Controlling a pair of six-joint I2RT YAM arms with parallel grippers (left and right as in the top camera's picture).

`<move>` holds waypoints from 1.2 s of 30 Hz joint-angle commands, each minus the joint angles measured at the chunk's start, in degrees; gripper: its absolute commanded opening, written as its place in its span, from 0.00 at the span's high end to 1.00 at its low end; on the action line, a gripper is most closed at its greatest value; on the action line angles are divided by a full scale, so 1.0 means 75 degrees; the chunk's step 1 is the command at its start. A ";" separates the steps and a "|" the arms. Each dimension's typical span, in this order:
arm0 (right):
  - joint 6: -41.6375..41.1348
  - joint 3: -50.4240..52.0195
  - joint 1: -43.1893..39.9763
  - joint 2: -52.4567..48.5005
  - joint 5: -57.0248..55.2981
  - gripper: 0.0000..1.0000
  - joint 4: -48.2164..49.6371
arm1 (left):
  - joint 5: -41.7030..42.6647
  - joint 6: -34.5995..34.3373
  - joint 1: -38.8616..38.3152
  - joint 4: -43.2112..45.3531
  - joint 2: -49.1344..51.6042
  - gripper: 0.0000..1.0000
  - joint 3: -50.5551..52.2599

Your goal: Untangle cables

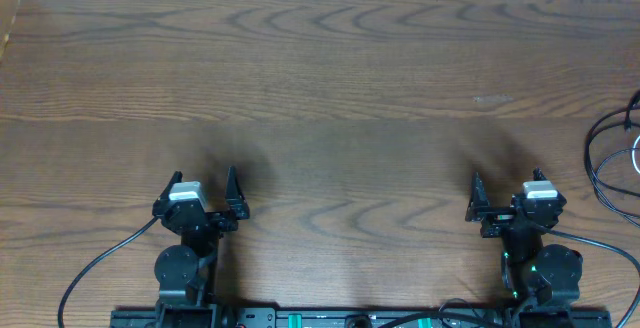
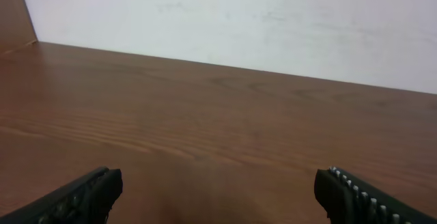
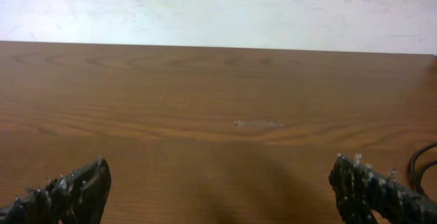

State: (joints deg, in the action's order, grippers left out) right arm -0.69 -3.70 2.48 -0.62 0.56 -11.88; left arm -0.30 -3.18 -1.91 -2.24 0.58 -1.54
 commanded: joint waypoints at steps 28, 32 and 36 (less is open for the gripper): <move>-0.0076 0.0009 0.0047 0.0041 -0.0026 0.01 -0.0029 | 0.0041 0.0219 0.0032 -0.0265 -0.0047 0.04 0.0172; -0.0073 0.0009 0.0047 0.0041 -0.0026 0.01 -0.0029 | 0.0041 0.0219 0.0032 -0.0265 -0.0047 0.04 0.0172; -0.0073 0.0009 0.0047 0.0041 -0.0026 0.01 -0.0029 | 0.0041 0.0219 0.0032 -0.0265 -0.0047 0.04 0.0172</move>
State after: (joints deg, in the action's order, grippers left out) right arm -0.69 -3.70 2.48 -0.62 0.56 -11.88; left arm -0.10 -1.50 -1.91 -2.26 0.58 -1.54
